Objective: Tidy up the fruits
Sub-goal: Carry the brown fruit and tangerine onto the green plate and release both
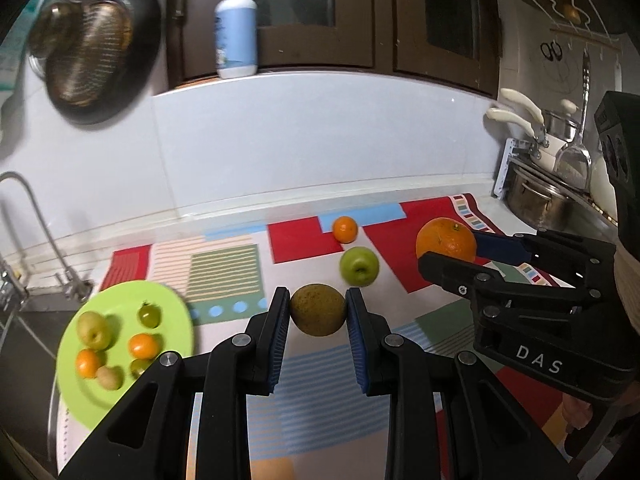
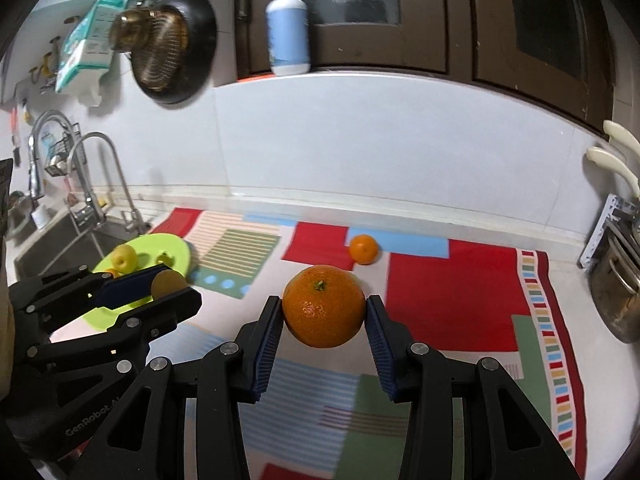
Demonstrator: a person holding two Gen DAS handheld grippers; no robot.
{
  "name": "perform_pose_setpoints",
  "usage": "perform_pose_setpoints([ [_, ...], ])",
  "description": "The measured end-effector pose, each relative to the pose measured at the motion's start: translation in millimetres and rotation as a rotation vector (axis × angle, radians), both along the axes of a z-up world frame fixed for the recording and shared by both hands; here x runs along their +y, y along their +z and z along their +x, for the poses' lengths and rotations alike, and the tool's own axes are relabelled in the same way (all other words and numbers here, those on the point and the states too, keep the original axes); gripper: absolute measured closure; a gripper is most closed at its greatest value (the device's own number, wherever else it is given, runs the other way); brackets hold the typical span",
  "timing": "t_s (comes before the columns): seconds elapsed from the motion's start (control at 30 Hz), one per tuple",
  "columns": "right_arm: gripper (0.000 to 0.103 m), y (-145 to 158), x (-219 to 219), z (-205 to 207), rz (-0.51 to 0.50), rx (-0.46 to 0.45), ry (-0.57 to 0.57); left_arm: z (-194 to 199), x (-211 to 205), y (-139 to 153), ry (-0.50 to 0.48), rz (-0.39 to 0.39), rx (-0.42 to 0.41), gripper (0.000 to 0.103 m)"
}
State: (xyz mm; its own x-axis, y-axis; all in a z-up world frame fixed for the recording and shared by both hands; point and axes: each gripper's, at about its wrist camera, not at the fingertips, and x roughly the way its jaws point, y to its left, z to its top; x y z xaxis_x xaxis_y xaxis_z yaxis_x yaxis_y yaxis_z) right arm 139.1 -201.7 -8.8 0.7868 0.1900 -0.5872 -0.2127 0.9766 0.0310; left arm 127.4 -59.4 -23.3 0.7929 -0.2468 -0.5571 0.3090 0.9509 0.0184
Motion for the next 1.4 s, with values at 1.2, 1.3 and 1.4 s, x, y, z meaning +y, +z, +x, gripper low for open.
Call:
perform_pose_setpoints([
  [1.2, 0.06, -1.5, 217.4, -24.3, 0.028, -0.009, 0.149, -26.0, 213.3, -18.4, 0.143, 0.039, 0.033, 0.074],
  [1.3, 0.06, -12.7, 229.5, -19.1, 0.027, 0.025, 0.159, -17.8, 222.4, -27.4, 0.141, 0.046, 0.054, 0.074],
  [1.4, 0.06, -24.5, 239.3, -12.4, 0.028, 0.066, 0.161, -8.1, 229.6, -35.5, 0.13, 0.047, 0.073, 0.074],
])
